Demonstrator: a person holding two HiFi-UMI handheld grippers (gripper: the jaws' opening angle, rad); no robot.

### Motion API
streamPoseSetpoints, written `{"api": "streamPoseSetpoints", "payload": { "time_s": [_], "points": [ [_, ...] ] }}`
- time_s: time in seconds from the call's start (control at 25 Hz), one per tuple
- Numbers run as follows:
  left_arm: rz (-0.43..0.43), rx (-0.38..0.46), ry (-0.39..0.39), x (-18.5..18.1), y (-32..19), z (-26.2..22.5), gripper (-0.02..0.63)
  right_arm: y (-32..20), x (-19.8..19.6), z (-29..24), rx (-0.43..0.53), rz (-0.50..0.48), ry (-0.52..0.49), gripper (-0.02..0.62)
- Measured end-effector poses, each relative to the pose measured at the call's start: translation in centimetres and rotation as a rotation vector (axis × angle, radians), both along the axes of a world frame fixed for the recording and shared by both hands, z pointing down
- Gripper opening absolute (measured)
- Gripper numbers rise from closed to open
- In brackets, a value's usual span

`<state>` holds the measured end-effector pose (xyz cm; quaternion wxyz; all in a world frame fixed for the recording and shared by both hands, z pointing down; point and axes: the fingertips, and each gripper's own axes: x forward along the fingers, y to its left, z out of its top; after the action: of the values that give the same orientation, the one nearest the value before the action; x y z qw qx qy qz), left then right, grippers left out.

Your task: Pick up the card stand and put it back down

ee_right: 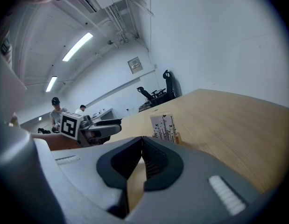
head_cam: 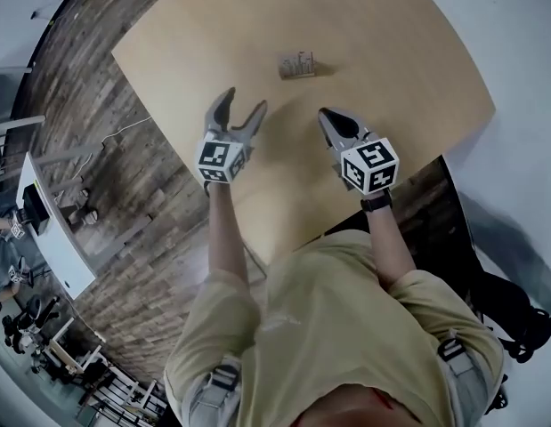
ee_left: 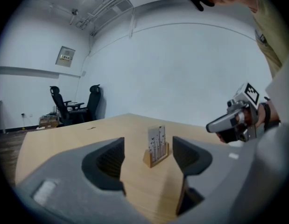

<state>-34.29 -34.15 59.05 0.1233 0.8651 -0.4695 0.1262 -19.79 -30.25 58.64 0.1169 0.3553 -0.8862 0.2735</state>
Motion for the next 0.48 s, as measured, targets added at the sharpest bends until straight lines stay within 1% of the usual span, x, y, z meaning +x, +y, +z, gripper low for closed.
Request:
{"api": "streamPoseSetpoints", "payload": {
  "time_s": [0.08, 0.2, 0.24, 0.32, 0.4, 0.48],
  "points": [
    [0.066, -0.003, -0.021, 0.2, -1.7, 0.8, 0.311, -0.7, -0.4, 0.4, 0.000, -0.022, -0.016, 0.006],
    [0.153, -0.011, -0.039, 1.0, -4.0, 2.3, 0.311, -1.9, -0.2, 1.3, -0.010, -0.021, -0.031, 0.007],
    [0.181, -0.019, -0.046, 1.5, -4.6, 3.0, 0.301, -2.3, 0.1, 1.8, -0.016, -0.016, -0.034, 0.006],
    [0.219, -0.039, -0.065, 2.5, -5.6, 4.4, 0.240, -3.1, 0.8, 2.8, -0.031, -0.003, -0.039, 0.006],
    [0.237, -0.055, -0.069, 3.1, -6.6, 5.7, 0.239, -3.7, 1.4, 3.6, -0.047, 0.014, -0.049, 0.007],
    [0.263, -0.068, -0.057, 4.0, -7.4, 6.7, 0.264, -4.2, 1.6, 4.2, -0.063, 0.025, -0.060, 0.007]
  ]
}}
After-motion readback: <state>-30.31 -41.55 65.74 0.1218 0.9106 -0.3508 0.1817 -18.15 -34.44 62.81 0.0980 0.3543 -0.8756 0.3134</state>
